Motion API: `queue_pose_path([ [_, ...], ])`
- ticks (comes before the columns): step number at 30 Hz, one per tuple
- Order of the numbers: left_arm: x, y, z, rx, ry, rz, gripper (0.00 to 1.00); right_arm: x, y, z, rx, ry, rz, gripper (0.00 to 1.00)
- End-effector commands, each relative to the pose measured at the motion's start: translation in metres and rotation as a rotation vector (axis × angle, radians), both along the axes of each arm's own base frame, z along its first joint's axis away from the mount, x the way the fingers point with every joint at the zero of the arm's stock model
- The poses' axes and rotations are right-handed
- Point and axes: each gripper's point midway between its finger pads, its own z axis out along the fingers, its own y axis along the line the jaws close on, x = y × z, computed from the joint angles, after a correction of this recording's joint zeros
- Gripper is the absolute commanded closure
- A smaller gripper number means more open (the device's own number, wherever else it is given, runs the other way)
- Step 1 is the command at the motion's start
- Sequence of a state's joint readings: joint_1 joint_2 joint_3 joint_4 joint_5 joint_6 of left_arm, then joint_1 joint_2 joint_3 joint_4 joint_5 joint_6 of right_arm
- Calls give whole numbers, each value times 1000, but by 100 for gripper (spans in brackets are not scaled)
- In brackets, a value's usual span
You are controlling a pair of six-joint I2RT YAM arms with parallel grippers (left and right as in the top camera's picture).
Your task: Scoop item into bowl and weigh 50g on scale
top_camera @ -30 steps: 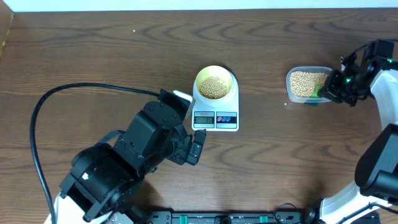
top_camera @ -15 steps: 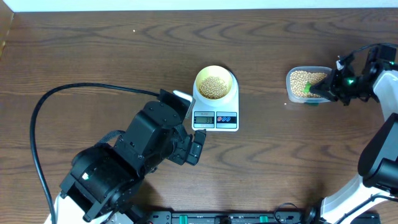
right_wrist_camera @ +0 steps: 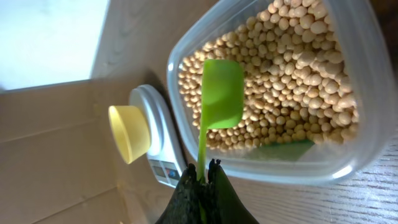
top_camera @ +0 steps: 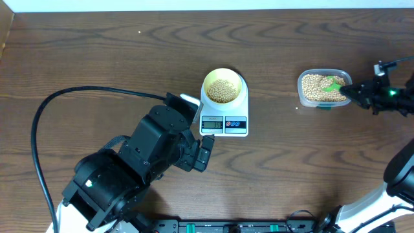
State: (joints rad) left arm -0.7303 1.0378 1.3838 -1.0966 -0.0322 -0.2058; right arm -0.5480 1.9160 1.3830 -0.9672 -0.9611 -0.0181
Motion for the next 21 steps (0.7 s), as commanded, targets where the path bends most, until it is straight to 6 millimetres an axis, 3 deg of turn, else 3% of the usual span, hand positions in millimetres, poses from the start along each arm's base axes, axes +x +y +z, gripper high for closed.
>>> queue_pose_path([
  [1,-1,1,7,-5,-21,-9,2,-2,0,15,91,-111,15,99],
  [10,-1,1,7,-5,-21,-8,2,-18,3,26,291,-233,-20,99],
  [16,-1,1,7,-5,-21,-8,2,-21,25,48,463,-358,0,99],
  [21,-1,1,7,-5,-21,-9,2,-20,50,50,490,-346,62,99],
])
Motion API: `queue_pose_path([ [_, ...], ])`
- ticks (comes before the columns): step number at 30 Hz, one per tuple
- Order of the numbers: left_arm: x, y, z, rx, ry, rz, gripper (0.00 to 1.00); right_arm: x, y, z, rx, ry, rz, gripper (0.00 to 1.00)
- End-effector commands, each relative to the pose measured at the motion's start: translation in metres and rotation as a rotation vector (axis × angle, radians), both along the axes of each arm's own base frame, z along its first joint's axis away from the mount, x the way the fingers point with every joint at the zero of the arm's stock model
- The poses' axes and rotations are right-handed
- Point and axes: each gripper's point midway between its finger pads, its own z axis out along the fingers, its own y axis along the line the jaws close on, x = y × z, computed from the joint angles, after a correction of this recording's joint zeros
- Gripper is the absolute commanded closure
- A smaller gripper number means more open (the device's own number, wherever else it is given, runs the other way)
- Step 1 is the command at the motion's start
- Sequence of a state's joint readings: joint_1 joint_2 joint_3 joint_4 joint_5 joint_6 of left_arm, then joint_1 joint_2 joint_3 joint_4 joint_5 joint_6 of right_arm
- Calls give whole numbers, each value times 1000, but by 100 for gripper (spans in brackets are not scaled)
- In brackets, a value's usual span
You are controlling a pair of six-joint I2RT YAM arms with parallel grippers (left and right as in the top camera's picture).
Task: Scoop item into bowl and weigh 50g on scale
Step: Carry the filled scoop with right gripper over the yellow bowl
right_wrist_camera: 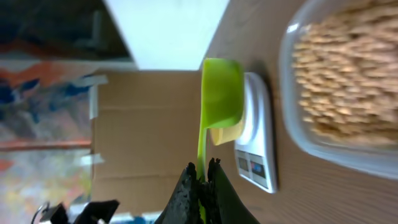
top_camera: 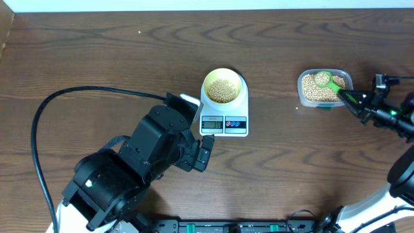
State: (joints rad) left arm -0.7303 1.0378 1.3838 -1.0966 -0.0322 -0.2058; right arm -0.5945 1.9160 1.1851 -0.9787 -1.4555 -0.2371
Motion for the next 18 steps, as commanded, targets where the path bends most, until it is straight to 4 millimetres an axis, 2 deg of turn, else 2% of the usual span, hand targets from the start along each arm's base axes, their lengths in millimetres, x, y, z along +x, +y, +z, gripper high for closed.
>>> queue_pose_path([
  [1,-1,1,7,-5,-21,-8,2,4,25,17,71,-84,56,99],
  [12,-1,1,7,-5,-21,-9,2,6,114,16,74,-89,311,99],
  [18,-1,1,7,-5,-21,-9,2,18,148,17,56,-104,411,99],
])
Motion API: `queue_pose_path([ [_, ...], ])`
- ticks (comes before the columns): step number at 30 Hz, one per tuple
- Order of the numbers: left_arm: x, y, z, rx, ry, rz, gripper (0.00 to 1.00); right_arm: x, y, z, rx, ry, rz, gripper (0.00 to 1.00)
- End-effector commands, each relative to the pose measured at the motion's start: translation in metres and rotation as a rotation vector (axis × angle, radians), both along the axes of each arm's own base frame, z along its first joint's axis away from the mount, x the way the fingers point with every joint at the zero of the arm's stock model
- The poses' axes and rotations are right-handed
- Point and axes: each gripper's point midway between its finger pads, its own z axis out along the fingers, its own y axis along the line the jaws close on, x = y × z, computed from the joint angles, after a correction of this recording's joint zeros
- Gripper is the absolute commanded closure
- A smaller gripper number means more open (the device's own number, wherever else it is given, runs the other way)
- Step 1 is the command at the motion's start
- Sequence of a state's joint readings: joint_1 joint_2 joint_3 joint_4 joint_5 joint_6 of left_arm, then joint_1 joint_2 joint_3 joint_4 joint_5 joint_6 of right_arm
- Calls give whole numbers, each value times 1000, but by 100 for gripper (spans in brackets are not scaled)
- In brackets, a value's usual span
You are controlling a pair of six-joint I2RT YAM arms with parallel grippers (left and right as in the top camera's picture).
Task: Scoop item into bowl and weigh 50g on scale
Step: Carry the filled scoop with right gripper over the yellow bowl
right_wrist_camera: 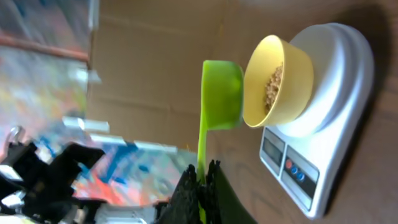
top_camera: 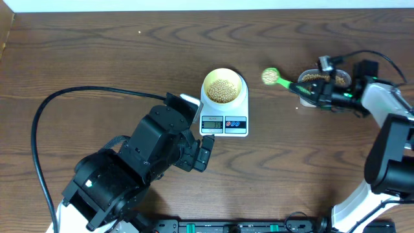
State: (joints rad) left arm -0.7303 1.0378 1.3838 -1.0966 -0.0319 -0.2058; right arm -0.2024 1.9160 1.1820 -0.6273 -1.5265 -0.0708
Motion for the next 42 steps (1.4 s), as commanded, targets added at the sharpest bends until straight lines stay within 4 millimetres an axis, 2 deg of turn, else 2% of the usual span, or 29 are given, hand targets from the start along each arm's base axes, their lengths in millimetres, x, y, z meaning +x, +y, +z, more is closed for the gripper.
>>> queue_pose_path([
  [1,-1,1,7,-5,-21,-8,2,5,17,4,28,101,43,99],
  [5,-1,1,7,-5,-22,-8,2,20,33,7,-7,80,62,99],
  [10,-1,1,7,-5,-22,-8,2,31,57,22,-8,43,101,99],
  [18,-1,1,7,-5,-22,-8,2,22,94,26,-16,34,173,99],
  [23,-1,1,7,-5,-22,-8,2,21,105,22,-37,19,178,99],
  [29,-1,1,7,-5,-22,-8,2,24,106,18,-61,0,155,99],
  [33,-1,1,7,-5,-21,-8,2,26,106,8,-101,-1,129,99],
  [38,-1,1,7,-5,-21,-8,2,19,110,-20,-211,-1,109,99],
  [42,-1,1,7,-5,-22,-8,2,17,112,-34,-287,-20,99,99],
])
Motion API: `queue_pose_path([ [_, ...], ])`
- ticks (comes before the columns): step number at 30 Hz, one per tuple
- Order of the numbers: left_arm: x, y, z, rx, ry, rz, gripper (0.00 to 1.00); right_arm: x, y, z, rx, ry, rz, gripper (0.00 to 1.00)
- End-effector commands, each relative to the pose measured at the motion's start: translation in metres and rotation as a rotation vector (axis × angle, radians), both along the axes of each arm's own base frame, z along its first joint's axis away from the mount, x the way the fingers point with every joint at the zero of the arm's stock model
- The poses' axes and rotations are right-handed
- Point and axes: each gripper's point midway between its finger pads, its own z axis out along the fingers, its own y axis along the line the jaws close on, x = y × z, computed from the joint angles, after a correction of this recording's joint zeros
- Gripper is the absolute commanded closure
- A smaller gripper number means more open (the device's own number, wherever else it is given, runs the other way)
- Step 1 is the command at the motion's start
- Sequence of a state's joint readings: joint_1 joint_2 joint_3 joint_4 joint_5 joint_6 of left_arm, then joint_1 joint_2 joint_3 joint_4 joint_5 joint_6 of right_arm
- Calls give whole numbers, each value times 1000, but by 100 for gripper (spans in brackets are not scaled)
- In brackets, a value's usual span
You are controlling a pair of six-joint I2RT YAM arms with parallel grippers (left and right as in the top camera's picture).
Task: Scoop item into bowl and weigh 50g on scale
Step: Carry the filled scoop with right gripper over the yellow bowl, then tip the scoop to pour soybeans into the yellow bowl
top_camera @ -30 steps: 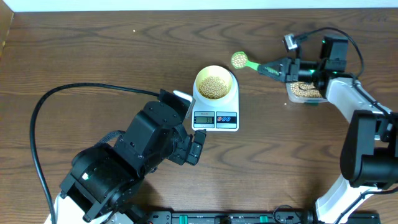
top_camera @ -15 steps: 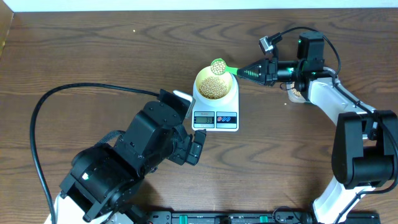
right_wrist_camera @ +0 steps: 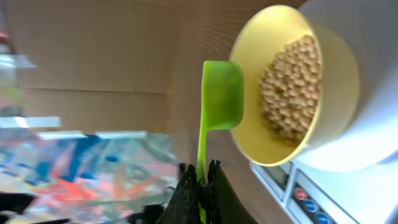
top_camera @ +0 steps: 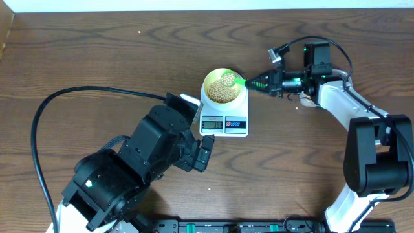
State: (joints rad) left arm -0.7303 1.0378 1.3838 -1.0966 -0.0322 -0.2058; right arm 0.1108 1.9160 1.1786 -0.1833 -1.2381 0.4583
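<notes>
The yellow bowl [top_camera: 223, 86] of beige beans stands on the white scale [top_camera: 224, 114], whose display faces the table's front. My right gripper [top_camera: 266, 83] is shut on the handle of the green scoop [top_camera: 230, 79], and the scoop's head, loaded with beans, hovers over the bowl's far right part. In the right wrist view the green scoop [right_wrist_camera: 219, 94] sits beside the yellow bowl [right_wrist_camera: 292, 87], its handle pinched between my black fingers [right_wrist_camera: 186, 190]. My left gripper [top_camera: 206, 153] rests near the scale's front left corner; its fingers are hard to make out.
The bean container at the right is mostly hidden behind my right arm [top_camera: 330, 97]. The bulky left arm [top_camera: 129, 171] and its black cable [top_camera: 45, 129] fill the front left of the wooden table [top_camera: 97, 52].
My right gripper carried the loaded scoop leftward from between the container and the scale to over the bowl. The left arm stayed still.
The scoop first lay in the beans of the container at the right. Then it was lifted out full of beans. Later it hung in mid-air between container and scale, and now it sits over the yellow bowl. My left arm stayed still throughout.
</notes>
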Motion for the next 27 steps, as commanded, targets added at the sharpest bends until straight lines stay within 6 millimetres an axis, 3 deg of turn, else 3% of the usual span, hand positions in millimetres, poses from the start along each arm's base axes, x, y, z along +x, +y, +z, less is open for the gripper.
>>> queue_pose_path([
  [1,-1,1,7,-5,-21,-8,2,5,4,-12,-86,-123,6,99],
  [15,-1,1,7,-5,-21,-8,2,3,17,-27,-288,-211,50,99],
  [27,-1,1,7,-5,-21,-9,2,4,29,-16,-577,-345,156,99],
])
